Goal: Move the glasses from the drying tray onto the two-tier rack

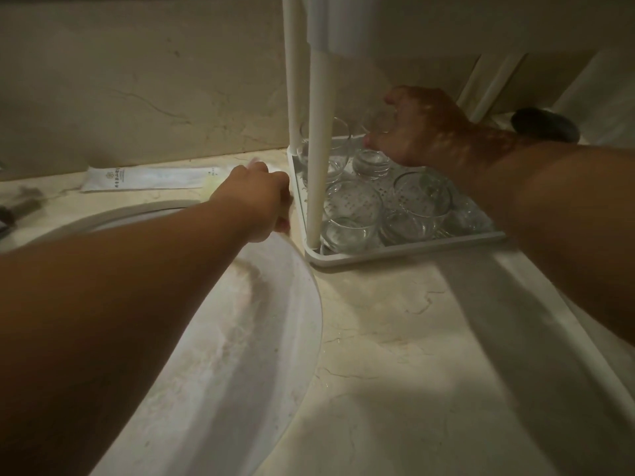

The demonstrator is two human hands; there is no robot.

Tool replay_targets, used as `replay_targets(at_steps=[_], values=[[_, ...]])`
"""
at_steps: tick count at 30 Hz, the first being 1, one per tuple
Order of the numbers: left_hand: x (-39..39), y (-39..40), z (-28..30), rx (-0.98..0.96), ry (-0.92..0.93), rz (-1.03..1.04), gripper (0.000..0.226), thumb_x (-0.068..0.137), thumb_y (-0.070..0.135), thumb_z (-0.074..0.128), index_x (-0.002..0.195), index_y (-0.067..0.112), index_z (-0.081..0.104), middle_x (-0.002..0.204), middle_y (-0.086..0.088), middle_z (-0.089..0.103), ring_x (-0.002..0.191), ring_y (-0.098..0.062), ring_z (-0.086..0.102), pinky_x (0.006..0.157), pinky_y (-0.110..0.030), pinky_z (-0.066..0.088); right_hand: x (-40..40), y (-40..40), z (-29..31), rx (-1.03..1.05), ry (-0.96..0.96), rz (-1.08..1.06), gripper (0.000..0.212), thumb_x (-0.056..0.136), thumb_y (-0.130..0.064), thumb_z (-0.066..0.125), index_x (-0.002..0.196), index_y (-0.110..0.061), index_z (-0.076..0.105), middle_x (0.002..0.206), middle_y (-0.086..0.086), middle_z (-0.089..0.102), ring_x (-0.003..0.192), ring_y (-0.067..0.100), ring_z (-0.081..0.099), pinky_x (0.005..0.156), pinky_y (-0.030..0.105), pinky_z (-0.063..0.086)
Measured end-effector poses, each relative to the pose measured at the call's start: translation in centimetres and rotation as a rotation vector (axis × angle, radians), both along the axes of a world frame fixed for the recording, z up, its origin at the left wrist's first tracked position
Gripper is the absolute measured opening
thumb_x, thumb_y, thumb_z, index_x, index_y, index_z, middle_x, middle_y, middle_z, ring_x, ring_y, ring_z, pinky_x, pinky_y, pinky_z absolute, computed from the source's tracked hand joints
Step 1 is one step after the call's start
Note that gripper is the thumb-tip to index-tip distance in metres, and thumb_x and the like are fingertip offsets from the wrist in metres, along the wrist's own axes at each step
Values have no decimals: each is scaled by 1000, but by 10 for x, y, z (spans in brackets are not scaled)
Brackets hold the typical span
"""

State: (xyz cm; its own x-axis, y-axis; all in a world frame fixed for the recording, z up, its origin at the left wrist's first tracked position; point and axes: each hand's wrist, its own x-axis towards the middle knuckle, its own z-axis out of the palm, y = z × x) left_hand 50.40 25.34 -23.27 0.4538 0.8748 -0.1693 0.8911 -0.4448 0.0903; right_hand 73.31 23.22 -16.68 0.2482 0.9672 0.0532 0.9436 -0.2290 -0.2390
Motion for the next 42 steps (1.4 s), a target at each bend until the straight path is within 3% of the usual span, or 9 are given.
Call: replay_targets(at_steps=[6,11,15,20,25,27,33,39,42], values=[[0,-3,-1,-4,-10,0,50,83,33,79,127,22,57,119,-10,48,114,-31,45,92,-40,42,0,-7,3,-5,14,-25,69,87,-62,56,139,-17,44,139,11,53,129,33,46,112,46,31],[-1,-3,1,12,-3,-11,44,84,28,79,123,24,60,115,-9,48,109,-29,45,93,-42,46,0,-50,13,120,89,77,47,86,-65,55,121,-34,58,126,-8,61,114,17,57,86,24,38],[-2,-4,0,5,-11,-20,39,84,27,78,119,22,60,119,-11,49,119,-32,44,99,-46,44,-7,-93,7,90,50,129,37,86,-59,54,114,-37,63,108,-7,65,110,19,58,87,25,38],[-1,-3,-1,17,-5,-13,43,85,27,78,122,21,58,108,-7,44,107,-30,44,91,-42,42,-7,-114,10,32,18,125,43,86,-53,56,126,-38,57,135,-2,57,127,24,47,106,34,33],[-2,-2,-4,10,-35,-9,46,83,30,79,123,21,58,116,-10,48,106,-31,44,88,-42,42,-6,-128,2,-62,-58,202,58,89,-46,61,143,-36,40,151,-2,42,139,23,35,119,35,10],[-3,-1,-4,8,-51,-9,45,83,31,79,122,22,59,113,-8,47,101,-27,39,86,-40,40,-5,-129,0,-67,-42,185,62,90,-43,63,146,-37,36,155,-4,36,140,22,33,120,36,13],[-3,1,-4,13,-19,-14,47,85,28,77,127,25,56,123,-9,48,107,-30,41,91,-42,42,-4,-122,-3,-53,-16,160,60,88,-45,66,142,-41,40,140,0,55,133,28,41,114,35,25],[-3,1,-4,10,-29,-16,47,84,31,78,125,24,57,123,-10,48,103,-27,39,91,-43,43,0,-109,-5,-92,-27,168,63,88,-54,63,141,-49,31,150,-3,43,145,34,26,114,44,25],[-3,1,-4,11,-22,-17,46,84,31,79,124,25,58,123,-9,49,106,-29,41,92,-43,44,1,-100,-6,-74,-43,187,62,88,-54,63,140,-49,31,150,-4,44,142,32,30,113,43,26]])
